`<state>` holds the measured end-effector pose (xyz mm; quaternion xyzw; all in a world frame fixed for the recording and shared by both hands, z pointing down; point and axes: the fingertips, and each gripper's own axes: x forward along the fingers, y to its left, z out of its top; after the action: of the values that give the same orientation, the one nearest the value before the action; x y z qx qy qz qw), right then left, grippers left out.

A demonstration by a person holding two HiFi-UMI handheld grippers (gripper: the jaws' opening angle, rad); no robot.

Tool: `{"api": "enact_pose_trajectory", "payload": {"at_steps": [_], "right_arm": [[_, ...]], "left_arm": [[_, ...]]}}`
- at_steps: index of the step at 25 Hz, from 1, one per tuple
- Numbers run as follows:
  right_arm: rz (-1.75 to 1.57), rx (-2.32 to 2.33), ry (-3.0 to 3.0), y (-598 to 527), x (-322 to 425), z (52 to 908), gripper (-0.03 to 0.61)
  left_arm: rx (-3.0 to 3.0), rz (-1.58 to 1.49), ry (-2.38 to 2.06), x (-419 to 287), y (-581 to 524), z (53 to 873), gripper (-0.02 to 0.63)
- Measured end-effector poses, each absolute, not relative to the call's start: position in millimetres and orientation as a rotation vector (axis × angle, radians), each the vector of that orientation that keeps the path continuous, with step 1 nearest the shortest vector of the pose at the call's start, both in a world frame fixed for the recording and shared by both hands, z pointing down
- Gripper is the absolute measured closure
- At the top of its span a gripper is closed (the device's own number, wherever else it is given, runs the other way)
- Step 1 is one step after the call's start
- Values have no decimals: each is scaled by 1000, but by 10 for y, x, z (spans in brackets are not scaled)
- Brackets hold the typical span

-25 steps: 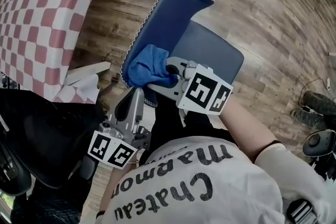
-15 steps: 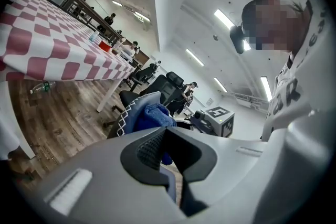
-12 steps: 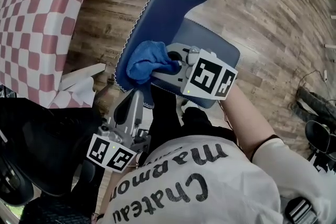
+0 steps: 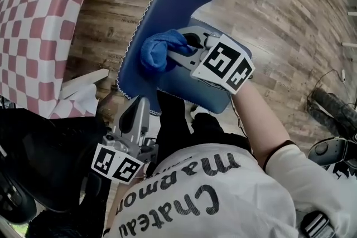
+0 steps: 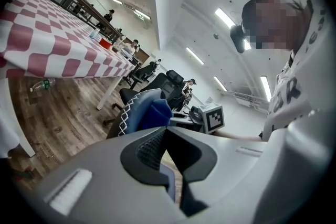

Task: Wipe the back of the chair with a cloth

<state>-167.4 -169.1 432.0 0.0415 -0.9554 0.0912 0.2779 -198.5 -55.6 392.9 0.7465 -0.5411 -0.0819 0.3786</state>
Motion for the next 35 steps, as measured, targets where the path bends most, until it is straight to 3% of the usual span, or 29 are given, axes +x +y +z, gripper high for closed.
{"api": "enact_pose_trajectory", "payload": {"at_steps": [35], "right_arm": [[197, 880, -2357, -3046, -1034, 4344, 488]], "left_arm": [[1879, -235, -1368, -2075, -357, 3979, 609]]}}
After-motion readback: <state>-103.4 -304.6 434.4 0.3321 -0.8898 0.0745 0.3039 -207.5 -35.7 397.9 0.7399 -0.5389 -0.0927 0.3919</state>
